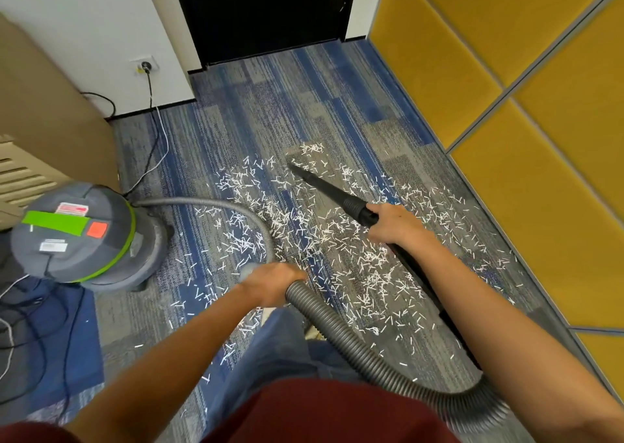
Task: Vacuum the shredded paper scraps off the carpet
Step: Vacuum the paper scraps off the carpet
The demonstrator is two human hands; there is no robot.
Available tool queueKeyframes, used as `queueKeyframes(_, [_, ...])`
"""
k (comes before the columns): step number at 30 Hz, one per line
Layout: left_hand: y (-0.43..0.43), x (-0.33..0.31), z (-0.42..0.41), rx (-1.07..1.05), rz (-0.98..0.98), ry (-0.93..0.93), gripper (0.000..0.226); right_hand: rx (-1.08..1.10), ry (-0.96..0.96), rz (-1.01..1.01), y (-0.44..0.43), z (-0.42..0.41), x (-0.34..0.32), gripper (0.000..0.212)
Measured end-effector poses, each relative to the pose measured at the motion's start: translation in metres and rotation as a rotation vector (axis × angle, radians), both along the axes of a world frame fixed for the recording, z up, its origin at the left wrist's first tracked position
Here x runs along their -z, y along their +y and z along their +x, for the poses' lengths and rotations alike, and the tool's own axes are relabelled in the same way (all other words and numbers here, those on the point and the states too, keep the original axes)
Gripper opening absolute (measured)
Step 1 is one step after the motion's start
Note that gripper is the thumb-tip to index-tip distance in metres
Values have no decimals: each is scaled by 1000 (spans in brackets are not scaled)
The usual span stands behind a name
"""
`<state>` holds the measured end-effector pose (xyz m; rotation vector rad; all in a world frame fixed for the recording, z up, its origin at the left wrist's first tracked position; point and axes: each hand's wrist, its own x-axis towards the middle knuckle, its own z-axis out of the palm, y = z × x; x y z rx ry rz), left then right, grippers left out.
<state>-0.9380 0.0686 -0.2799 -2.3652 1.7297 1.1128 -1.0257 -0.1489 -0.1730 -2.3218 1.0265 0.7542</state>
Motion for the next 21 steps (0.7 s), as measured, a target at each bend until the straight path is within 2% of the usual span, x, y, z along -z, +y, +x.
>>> queueKeyframes(4, [0,1,13,34,5,-3,27,44,18,-23,-3,5,-6,64])
queueKeyframes(7, [-1,-4,24,77,-17,-11,19,41,26,-18,4,12,-10,62])
queueKeyframes(13, [17,0,54,65,10,-13,26,-18,22,-32,41,46,0,58])
queueKeyframes(21, [49,1,82,52,9,2,21,-140,25,-65,85,89,1,57])
